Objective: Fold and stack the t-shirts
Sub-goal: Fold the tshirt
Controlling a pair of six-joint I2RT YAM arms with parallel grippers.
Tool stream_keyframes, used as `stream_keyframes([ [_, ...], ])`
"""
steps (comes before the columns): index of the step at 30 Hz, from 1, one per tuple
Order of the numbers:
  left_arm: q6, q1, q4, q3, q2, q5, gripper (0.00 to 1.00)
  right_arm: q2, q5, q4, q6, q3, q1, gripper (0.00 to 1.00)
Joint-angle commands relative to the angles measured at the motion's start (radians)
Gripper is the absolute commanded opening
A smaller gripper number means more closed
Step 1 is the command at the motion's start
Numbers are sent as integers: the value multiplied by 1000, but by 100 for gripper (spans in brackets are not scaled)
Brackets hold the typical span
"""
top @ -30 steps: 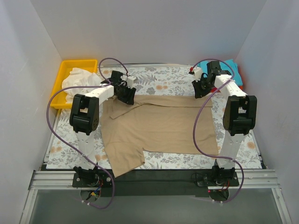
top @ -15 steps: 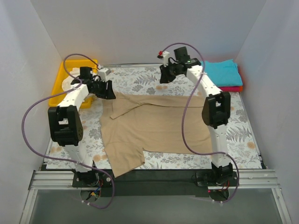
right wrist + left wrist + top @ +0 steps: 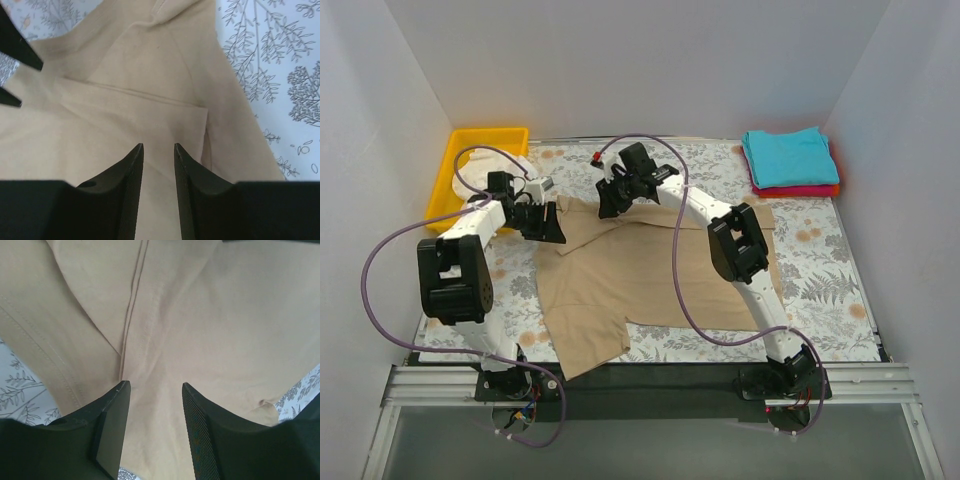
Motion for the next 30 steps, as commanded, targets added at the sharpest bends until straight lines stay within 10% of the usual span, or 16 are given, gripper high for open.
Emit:
stream_keyframes([
  [1,3,3,30,-22,-80,11,43,32,52,121,73,54,-17,33],
  [17,-15,3,78,-71,-64,-53,43,114,75,227,139,43,1,40],
  [30,-41,-3,110,-37,49,-73,40,107,15,232,151,26,3,21],
])
